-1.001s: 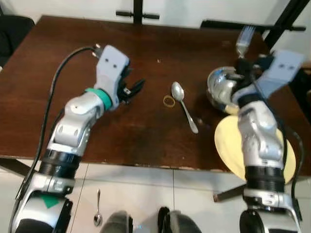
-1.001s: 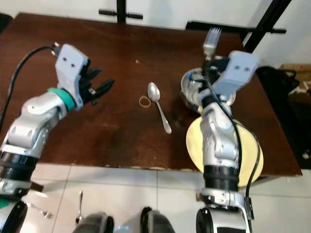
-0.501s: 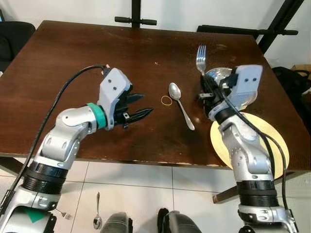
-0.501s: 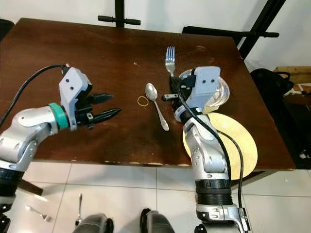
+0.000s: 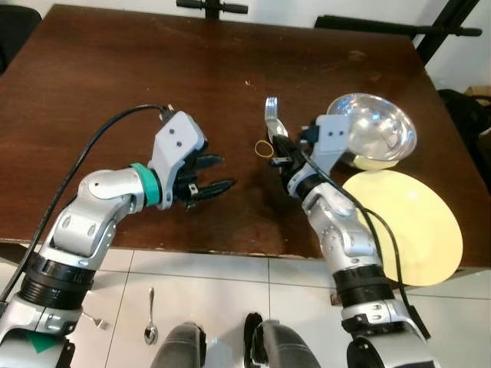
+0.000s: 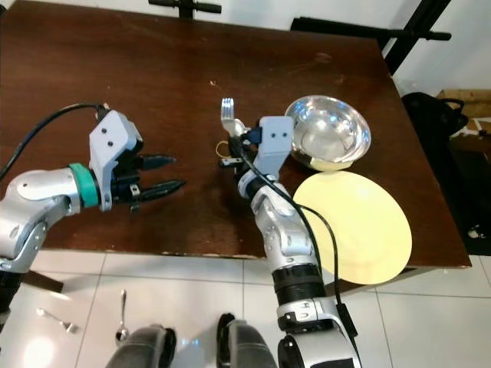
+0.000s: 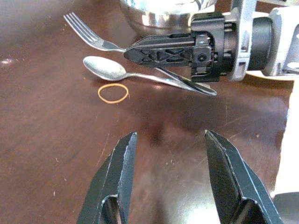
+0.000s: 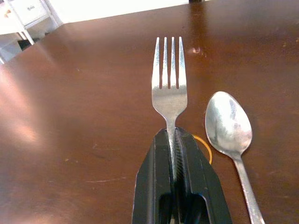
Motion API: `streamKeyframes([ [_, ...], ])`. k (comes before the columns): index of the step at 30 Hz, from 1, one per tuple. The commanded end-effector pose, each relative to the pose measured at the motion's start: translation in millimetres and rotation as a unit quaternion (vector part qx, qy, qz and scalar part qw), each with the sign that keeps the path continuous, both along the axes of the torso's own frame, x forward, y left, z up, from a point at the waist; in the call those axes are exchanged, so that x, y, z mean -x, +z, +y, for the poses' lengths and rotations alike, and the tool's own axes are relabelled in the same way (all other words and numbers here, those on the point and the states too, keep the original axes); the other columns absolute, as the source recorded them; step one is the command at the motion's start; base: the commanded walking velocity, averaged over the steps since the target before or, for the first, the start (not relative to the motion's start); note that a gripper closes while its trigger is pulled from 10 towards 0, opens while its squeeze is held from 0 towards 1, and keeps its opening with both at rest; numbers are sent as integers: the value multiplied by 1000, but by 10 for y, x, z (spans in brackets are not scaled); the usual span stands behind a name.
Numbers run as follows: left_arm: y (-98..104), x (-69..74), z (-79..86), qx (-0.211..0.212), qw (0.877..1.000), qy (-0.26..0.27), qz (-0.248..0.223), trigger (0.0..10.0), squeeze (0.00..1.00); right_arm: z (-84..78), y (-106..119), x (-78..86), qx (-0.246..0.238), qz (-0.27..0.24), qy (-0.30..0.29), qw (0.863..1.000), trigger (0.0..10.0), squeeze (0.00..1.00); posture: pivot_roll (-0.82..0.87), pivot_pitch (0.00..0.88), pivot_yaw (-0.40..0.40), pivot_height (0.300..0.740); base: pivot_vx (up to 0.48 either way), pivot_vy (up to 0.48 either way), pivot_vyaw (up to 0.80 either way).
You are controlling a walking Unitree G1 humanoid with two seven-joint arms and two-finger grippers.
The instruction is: Setting the table
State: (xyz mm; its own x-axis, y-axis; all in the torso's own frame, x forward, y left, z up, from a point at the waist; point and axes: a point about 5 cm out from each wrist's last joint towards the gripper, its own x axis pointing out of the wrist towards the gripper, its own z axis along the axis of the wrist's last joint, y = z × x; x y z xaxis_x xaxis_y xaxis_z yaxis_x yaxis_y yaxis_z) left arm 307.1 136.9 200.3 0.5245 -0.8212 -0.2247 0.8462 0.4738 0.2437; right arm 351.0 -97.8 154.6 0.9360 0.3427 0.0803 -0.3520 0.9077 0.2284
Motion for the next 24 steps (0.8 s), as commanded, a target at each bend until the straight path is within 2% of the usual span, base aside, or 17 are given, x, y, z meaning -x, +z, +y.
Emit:
streamKeyframes([
  [1,-4,27,-21,-7,1000,-12,4,10000,0,1,-34,-6,1,2,0,1000,10000,0,308,173,-16,740,0,0,0],
  [5,41,14,5,-12,1000,-13,1,10000,0,44,-43,-37,8,4,4,1000,10000,0,314,182,-12,740,0,0,0],
  [7,105,1,31,-16,1000,-15,-4,10000,0,89,-105,-64,31,15,12,999,10000,0,314,194,-10,740,0,0,0],
  [12,124,17,28,-16,1000,-18,-6,10000,0,65,-210,-48,48,29,11,998,10000,0,313,196,-11,740,0,0,0],
  [16,152,51,-6,-15,999,-31,-6,10000,0,33,-279,-43,75,31,16,997,10000,0,310,198,-5,740,0,0,0],
  [19,149,67,-14,-36,998,-55,-4,10000,0,-53,-334,-82,111,32,13,993,10000,0,308,192,-5,740,0,0,0],
  [24,128,55,15,-49,997,-67,5,10000,0,-113,-319,-117,123,27,7,992,10000,0,301,183,1,740,0,0,0],
])
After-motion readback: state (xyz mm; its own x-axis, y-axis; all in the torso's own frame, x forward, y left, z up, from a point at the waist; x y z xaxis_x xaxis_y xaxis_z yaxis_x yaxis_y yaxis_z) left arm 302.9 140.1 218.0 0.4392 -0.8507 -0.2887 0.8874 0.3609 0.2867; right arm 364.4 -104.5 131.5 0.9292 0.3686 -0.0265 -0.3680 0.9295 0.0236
